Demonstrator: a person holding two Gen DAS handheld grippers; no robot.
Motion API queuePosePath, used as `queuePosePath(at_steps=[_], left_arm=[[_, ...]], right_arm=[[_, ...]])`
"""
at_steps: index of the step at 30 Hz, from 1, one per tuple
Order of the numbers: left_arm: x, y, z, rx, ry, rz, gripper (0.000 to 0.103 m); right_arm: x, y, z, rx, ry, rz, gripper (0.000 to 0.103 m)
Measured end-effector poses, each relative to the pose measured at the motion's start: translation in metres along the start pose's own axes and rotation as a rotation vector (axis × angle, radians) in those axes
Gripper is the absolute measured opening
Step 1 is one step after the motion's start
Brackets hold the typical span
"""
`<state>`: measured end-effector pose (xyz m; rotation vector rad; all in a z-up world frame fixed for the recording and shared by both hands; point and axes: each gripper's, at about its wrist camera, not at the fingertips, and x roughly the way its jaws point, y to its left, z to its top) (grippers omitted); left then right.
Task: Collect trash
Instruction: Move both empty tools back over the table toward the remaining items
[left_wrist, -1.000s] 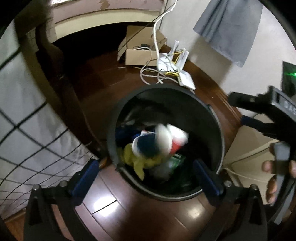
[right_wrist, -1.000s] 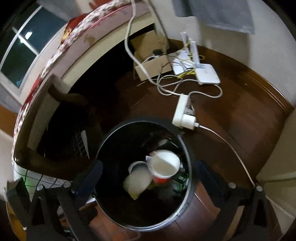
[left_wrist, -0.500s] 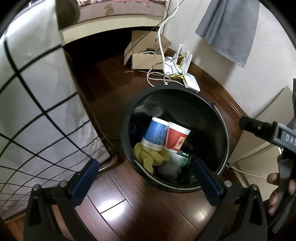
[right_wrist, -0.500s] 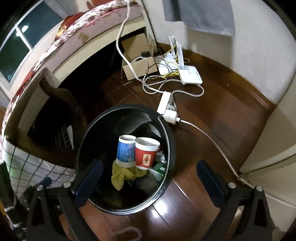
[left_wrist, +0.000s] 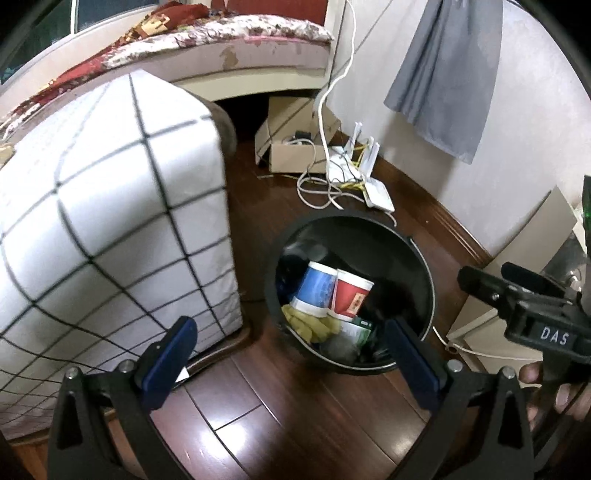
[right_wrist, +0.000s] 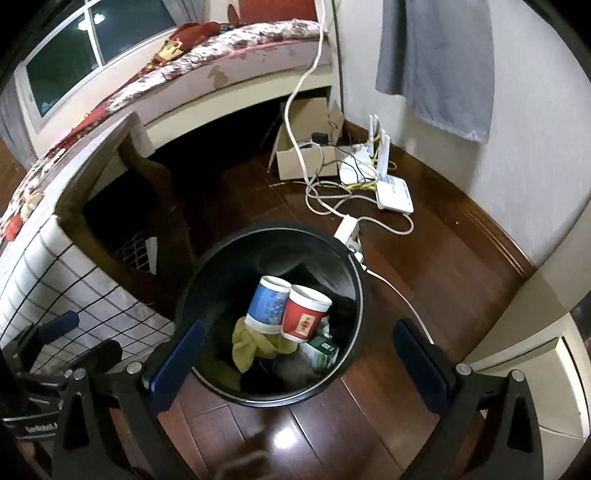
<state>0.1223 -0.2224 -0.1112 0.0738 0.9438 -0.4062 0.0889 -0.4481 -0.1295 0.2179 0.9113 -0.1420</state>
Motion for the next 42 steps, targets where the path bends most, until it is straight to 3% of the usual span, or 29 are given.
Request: queuePosePath(at_steps=[17,24,42], left_arm=[[-0.046,0.021,-0.008,-0.034,-0.05,0.022,0.102],[-0.069,0.045,-0.011,-0.043,-0.093,0.113,0.102],[-0.118,0.111,-0.012,-0.155,-0.194,0.186,0.102]], right_arm=[[-0.044,0.045,-0.004,-0.072,-0.069,0.022,0.102],[-0.057,0.075,-0.003,-0.144,-0.099,0.03,0.102],[-0.077,0.166,0.004,-0.301,-0.158,0.111,0.102]])
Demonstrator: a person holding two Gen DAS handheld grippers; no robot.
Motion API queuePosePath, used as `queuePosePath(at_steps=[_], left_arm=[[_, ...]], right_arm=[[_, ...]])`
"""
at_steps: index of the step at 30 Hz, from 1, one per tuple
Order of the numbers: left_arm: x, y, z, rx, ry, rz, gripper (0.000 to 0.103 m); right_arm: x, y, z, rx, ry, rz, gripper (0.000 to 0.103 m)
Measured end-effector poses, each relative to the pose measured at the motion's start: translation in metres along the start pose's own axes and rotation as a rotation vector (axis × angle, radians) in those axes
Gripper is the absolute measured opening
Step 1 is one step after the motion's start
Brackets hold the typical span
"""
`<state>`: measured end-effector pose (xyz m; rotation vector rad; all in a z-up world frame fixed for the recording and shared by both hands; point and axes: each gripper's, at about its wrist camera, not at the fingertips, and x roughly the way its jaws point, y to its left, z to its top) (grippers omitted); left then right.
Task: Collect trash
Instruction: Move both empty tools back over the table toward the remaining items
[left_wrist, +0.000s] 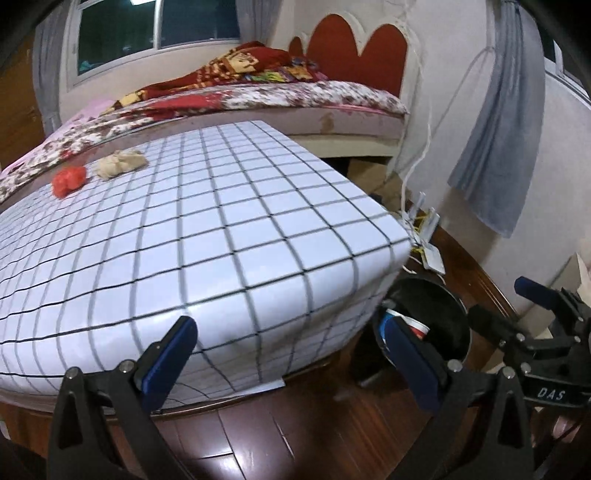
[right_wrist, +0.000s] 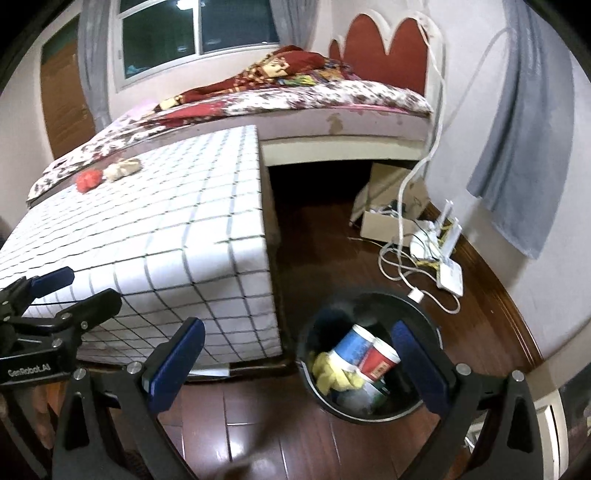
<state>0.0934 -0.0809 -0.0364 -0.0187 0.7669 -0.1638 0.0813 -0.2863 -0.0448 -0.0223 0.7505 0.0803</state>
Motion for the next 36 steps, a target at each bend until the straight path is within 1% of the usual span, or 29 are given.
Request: queuePosePath(at_steps=[3,6,10,16,25,29,36], left_arm=[[-0.005,0.008,0.001,0.0,-0.015,0.029,0.102],[-0.007,0.02,0.002,-0.005,-0.022,0.05,0.102],[-0.008,0.041,0.003,-0.032,-0.022,0.055,0.102],[-0.014,0.072,0.004,-0.072,-0.035,0.096,0.102],[-0.023,0.112,0.003,-0.135,-0.045,0.134,0.102],[-0.027,0.129,0.008,-0.153,-0.059,0.147,0.102],[-0.036,0.166,0.024,-0.169,-0.083,0.2,0.102]], right_arm=[[0.0,0.011,0.008,0.0,-0.003,0.04,0.102],[0.0,0.027,0.018,-0.02,-0.022,0.059,0.102],[0.004,0.047,0.029,-0.047,-0.036,0.084,0.102],[0.015,0.073,0.039,-0.079,-0.039,0.12,0.102],[0.02,0.111,0.054,-0.127,-0.061,0.181,0.102],[0.021,0.127,0.063,-0.151,-0.073,0.207,0.102],[0.014,0.153,0.088,-0.197,-0.122,0.232,0.102]])
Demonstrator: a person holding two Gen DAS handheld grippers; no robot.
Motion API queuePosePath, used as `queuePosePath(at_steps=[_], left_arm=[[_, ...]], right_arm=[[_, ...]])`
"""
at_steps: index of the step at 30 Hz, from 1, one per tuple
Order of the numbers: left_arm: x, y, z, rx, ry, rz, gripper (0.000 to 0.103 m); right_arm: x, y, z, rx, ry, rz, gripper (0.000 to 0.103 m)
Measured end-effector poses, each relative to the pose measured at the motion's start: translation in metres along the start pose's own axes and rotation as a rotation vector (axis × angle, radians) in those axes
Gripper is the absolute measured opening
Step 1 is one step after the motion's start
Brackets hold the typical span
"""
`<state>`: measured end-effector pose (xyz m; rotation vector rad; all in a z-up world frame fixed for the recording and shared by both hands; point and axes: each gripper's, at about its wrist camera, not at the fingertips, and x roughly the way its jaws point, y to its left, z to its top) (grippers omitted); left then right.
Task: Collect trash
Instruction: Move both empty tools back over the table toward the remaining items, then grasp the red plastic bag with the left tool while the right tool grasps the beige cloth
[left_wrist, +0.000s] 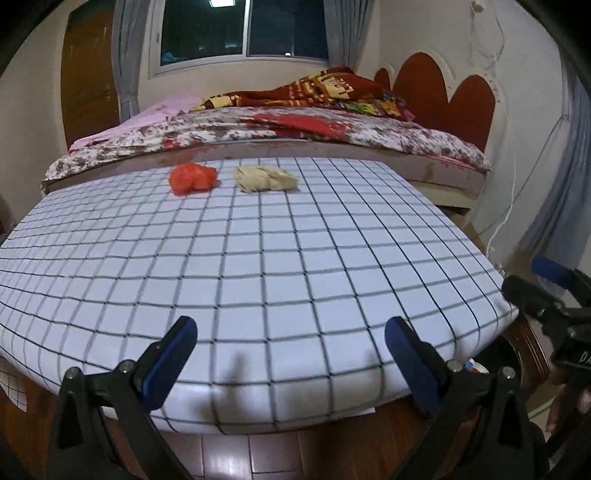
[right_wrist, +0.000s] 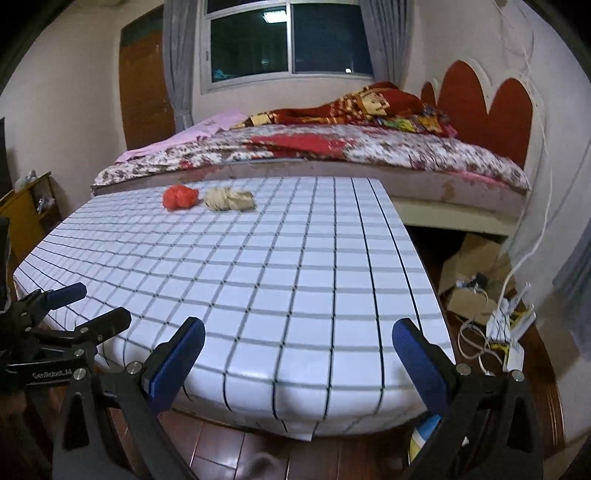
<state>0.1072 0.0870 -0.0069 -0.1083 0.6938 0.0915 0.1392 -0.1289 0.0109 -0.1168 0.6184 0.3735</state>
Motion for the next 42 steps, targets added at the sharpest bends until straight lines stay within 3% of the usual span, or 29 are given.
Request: queuePosePath(at_steps=[8,12,17,25,29,35,37,39,42], left_arm=[[-0.004,0.039,0.041,-0.005,-0.031,0.105,0.102],[0.0,0.069,0.062,-0.032,-0.036,0.126,0.102],[0.023,0.099,0.075,-0.045,-0.026,0.157,0.102],[0.103,0.135,0.098,-0.049,0.015,0.18,0.102],[0.139,0.147,0.113,-0.049,0.032,0.177,0.102],[0.19,0.153,0.136,-0.036,0.054,0.175,0.102],[0.204,0.152,0.142,-0.035,0.062,0.172,0.102],[0.214,0.15,0.146,-0.026,0.063,0.168,0.102],[0.227,0.149,0.153,-0.032,0.071,0.149,0.102]], right_arm=[[0.005,0.019,0.054,-0.026,-0.092,0.071,0.102],[0.027,0.036,0.078,-0.074,-0.071,0.099,0.102],[0.075,0.061,0.103,-0.122,-0.004,0.118,0.102],[0.179,0.09,0.138,-0.132,0.069,0.166,0.102],[0.237,0.106,0.153,-0.182,0.112,0.202,0.091],[0.319,0.128,0.169,-0.265,0.191,0.207,0.084],[0.338,0.133,0.17,-0.291,0.221,0.207,0.082],[0.354,0.135,0.171,-0.305,0.244,0.207,0.072],[0.364,0.132,0.175,-0.292,0.243,0.218,0.069]])
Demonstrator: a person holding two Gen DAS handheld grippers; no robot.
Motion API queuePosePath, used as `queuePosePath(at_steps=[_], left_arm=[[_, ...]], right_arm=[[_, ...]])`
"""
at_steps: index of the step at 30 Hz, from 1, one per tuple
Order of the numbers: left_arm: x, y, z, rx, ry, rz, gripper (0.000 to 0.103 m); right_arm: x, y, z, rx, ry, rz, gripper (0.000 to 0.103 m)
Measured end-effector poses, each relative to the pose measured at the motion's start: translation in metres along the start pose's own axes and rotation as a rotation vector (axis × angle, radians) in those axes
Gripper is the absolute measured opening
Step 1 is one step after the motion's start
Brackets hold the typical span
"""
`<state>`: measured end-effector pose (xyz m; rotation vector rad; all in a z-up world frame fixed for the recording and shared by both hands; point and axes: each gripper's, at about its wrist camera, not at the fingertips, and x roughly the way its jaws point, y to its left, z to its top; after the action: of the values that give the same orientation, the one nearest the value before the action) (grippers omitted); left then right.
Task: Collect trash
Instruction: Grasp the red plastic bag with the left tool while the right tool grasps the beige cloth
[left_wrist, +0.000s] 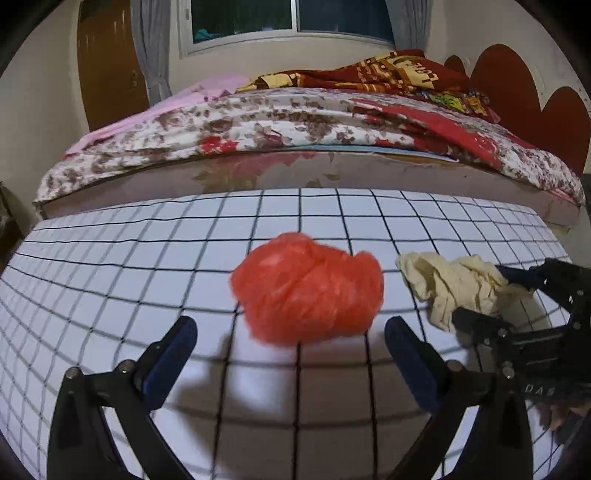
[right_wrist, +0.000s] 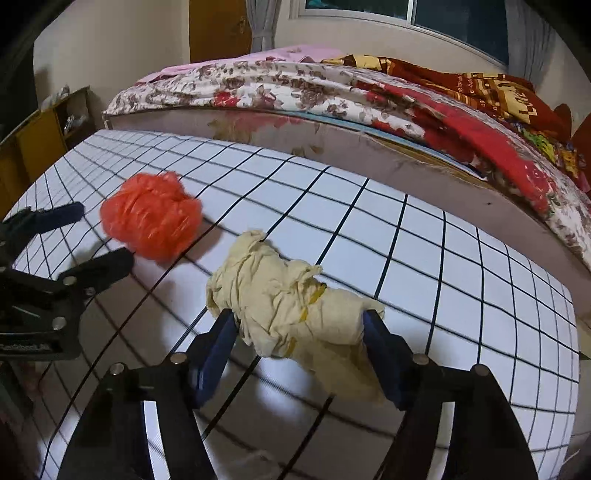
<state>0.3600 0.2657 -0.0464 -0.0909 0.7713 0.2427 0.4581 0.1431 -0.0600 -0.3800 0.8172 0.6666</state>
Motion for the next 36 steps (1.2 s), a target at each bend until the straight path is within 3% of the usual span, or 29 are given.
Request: queuePosePath(at_steps=[7,12,14,16,20,27,36], left_arm=[[0.024,0.001,0.019,-0.032,0.009,-0.021,0.101],[0.041,0.001,0.025,-0.036,0.066,-0.037,0.09],[0.043,0.002,0.025,-0.035,0.077,-0.046,0.08],[0.044,0.001,0.026,-0.034,0.076,-0.055,0.073],[0.038,0.003,0.023,-0.038,0.056,-0.07,0.061],[0.012,0.001,0.011,-0.02,-0.003,-0.078,0.059],[-0.04,-0.009,-0.017,0.014,-0.056,-0.061,0.059]], right_arm=[[0.012,-0.019,0.013,0.056,-0.007,-0.015,0.065],[0.019,-0.023,0.021,0.087,-0.001,-0.001,0.066],[0.021,-0.023,0.024,0.095,0.0,0.005,0.066],[0.022,-0.023,0.025,0.099,0.001,0.009,0.061],[0.019,-0.026,0.023,0.136,-0.002,0.043,0.044],[-0.004,-0.032,0.012,0.189,-0.039,0.06,0.039],[-0.067,-0.024,-0.022,0.2,-0.123,-0.009,0.039]])
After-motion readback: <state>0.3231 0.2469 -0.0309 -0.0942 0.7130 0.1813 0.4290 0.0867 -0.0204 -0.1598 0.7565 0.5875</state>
